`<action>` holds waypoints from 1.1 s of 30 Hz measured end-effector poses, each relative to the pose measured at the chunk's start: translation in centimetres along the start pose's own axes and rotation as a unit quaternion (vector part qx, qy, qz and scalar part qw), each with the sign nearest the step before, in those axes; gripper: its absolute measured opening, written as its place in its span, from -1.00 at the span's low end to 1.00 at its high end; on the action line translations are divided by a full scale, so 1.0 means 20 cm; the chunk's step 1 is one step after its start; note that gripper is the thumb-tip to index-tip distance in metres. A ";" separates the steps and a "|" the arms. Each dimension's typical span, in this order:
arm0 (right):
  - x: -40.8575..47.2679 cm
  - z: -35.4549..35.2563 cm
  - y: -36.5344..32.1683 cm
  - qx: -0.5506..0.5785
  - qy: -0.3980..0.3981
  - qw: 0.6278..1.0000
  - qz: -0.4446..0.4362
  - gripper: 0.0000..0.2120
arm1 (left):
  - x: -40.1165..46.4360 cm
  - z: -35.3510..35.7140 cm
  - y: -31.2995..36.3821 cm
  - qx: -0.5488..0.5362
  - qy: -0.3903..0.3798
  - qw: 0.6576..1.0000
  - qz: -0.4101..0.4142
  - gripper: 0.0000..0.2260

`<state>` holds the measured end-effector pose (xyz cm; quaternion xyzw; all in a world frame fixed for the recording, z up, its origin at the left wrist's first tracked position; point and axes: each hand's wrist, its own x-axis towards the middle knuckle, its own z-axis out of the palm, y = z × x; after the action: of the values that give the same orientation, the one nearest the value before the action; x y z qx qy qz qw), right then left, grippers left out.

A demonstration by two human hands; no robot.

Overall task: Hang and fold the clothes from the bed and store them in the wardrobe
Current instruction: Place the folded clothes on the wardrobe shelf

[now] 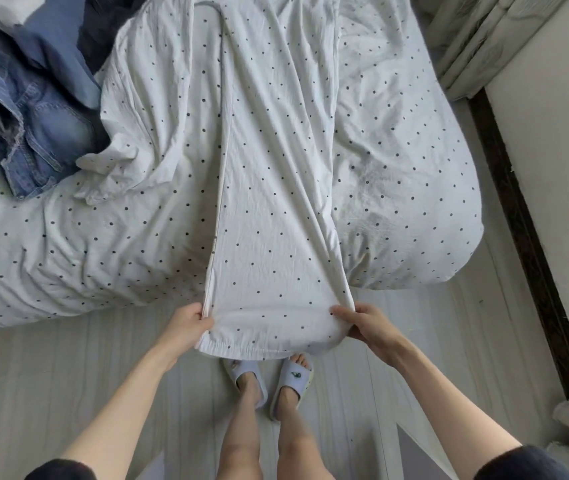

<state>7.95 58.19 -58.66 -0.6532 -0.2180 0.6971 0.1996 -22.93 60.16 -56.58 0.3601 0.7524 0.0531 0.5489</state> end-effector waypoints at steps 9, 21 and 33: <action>-0.29 -0.10 -0.02 -0.093 0.142 0.985 -0.019 -0.84 | -0.25 0.10 0.05 0.014 -0.082 0.995 0.054 -0.86; -0.29 0.01 -0.11 -0.165 0.132 0.976 0.050 -0.74 | -0.18 -0.01 0.08 0.184 -0.081 0.979 0.021 -0.66; 0.03 0.68 -0.75 -0.137 0.091 0.986 -0.034 -0.81 | 0.23 -0.70 0.18 0.117 0.068 0.982 0.131 -0.62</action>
<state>-5.68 70.30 -49.93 -0.7273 -0.3140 0.5914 0.1508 -33.86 69.98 -52.96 0.5129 0.7353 0.0611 0.4388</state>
